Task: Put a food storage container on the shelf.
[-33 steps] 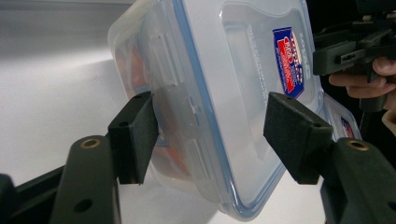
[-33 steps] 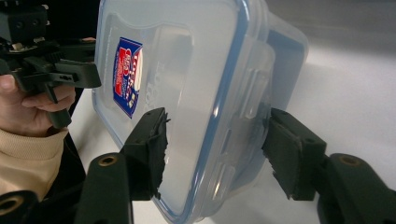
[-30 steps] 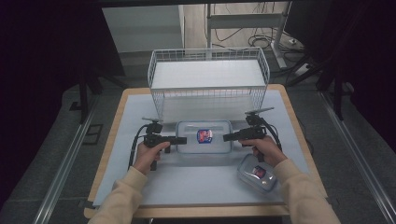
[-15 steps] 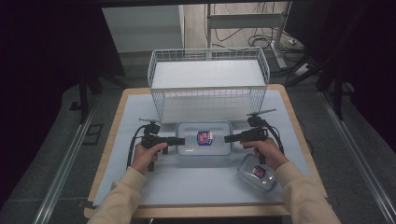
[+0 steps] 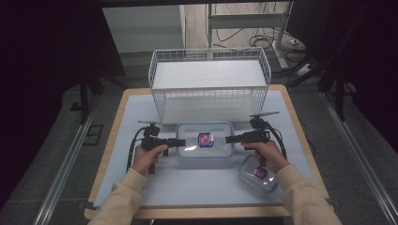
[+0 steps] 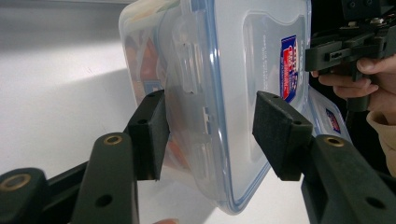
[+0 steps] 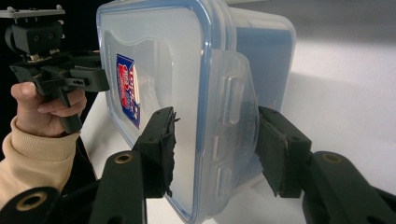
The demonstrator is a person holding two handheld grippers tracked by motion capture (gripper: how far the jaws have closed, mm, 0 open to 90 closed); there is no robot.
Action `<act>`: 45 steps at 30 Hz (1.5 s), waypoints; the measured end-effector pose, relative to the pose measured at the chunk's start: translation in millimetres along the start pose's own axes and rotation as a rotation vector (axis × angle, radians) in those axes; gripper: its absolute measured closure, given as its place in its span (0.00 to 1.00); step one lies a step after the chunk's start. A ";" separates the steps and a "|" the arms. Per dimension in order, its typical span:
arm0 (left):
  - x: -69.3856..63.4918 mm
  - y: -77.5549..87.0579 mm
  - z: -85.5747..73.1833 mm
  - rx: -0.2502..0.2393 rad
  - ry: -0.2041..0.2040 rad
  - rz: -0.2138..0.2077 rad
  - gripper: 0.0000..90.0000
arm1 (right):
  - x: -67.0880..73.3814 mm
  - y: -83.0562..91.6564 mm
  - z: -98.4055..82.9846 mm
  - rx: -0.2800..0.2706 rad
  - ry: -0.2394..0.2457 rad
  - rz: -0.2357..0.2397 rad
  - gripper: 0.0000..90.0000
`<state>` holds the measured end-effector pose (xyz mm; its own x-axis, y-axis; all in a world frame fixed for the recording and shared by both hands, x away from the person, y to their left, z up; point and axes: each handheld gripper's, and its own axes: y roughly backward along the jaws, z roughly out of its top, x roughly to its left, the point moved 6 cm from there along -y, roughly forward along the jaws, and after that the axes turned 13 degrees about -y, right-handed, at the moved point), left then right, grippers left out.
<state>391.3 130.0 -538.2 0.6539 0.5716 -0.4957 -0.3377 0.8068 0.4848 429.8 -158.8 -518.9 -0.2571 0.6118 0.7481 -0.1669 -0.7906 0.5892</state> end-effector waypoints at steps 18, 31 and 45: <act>-2.8 4.1 3.2 -0.012 -0.002 0.000 0.54 | 12.9 8.8 5.2 -0.032 0.074 -0.006 0.57; -14.9 11.7 16.3 -0.034 -0.044 0.006 0.55 | 21.6 22.0 5.9 -0.068 0.117 0.013 0.57; -34.6 22.1 39.9 -0.061 -0.103 0.024 0.55 | 37.6 42.8 7.8 -0.131 0.170 0.030 0.57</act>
<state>388.2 122.1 -481.6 0.7098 0.5754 -0.4064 -0.3932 0.8023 0.4491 420.4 -169.4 -463.2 -0.4193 0.5832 0.6958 -0.2763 -0.8120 0.5141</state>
